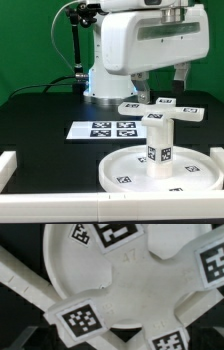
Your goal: Assemble round table
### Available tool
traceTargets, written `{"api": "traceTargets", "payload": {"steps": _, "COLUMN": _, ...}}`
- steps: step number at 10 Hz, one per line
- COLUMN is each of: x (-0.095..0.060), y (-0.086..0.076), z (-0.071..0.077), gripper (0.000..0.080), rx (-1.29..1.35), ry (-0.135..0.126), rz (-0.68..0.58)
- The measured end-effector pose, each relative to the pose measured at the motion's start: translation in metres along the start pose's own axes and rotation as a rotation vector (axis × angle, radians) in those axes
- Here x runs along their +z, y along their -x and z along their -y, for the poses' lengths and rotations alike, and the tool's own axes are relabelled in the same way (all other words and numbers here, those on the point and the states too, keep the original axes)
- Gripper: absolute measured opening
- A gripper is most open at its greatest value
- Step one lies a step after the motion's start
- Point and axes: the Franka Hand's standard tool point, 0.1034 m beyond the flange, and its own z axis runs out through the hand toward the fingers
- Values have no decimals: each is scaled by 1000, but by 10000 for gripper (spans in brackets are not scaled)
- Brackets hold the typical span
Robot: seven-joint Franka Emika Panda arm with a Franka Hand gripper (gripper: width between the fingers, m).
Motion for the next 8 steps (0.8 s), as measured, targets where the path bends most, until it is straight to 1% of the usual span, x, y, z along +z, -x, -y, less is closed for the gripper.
{"api": "traceTargets", "payload": {"steps": 1, "x": 0, "y": 0, "z": -2, "gripper": 649, "rx": -115, "ry": 19, "rz": 4}}
{"api": "traceTargets", "payload": {"steps": 2, "x": -1, "y": -2, "z": -5, "gripper": 649, "rx": -235, "ry": 53, "rz": 6}}
{"api": "traceTargets", "payload": {"steps": 3, "x": -1, "y": -2, "z": -5, "gripper": 649, "rx": -335, "ry": 63, "rz": 18}}
{"api": "traceTargets", "payload": {"steps": 5, "x": -1, "y": -4, "z": -4, "gripper": 649, "rx": -533, "ry": 75, "rz": 48}}
{"api": "traceTargets", "payload": {"steps": 8, "x": 0, "y": 0, "z": -6, "gripper": 649, "rx": -697, "ry": 74, "rz": 66}}
